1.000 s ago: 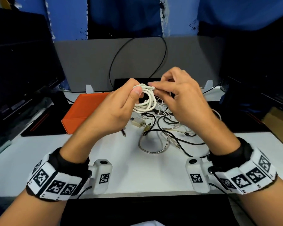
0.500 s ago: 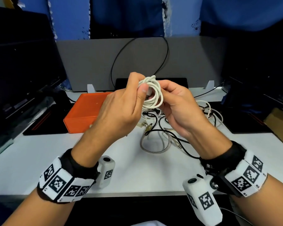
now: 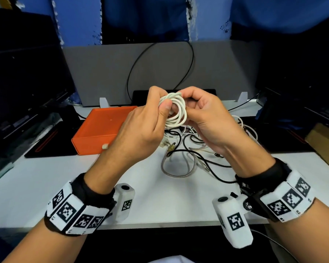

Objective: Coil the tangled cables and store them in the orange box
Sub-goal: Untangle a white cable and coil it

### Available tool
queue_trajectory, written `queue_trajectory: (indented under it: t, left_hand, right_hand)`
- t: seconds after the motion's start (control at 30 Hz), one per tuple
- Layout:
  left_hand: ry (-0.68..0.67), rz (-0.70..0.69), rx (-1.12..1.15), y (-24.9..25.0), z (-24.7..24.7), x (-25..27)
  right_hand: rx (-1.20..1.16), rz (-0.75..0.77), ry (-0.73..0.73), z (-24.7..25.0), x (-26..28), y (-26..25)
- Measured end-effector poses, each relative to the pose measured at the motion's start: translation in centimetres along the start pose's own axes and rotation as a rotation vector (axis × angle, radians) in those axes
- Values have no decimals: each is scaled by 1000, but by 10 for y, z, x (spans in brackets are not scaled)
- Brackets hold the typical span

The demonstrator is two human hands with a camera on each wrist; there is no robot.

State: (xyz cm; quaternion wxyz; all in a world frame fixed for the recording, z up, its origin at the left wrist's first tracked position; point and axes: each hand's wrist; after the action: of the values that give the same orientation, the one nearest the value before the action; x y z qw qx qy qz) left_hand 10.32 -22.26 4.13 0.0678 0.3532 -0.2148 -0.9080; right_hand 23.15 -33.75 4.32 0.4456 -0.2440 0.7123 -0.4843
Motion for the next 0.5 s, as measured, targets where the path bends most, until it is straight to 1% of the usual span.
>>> queue_trajectory:
  t: [0.07, 0.13, 0.2, 0.33, 0.5]
  left_hand:
    - [-4, -1, 6, -1, 0, 0]
    - [-18, -10, 17, -2, 1, 0]
    - [-39, -20, 48, -4, 3, 0]
    - [-64, -32, 110, -7, 10, 0]
    - [-63, -47, 311, -5, 11, 0]
  right_hand:
    - [-94, -49, 27, -1, -1, 5]
    - [-203, -124, 21, -2, -2, 8]
    - [-304, -168, 20, -4, -3, 8]
    - [-456, -213, 30, -10, -1, 8]
    - [-592, -220, 38, -11, 1, 4]
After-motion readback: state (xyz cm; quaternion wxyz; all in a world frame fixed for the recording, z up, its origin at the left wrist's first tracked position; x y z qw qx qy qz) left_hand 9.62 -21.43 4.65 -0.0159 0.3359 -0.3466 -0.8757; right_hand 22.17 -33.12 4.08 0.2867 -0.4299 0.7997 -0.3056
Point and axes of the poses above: each hand's wrist, its own x-axis away from the middle knuckle, its own z-axis out of the back of the hand, y = z × x, and after that the axes turned 1 degree about z, right-handed
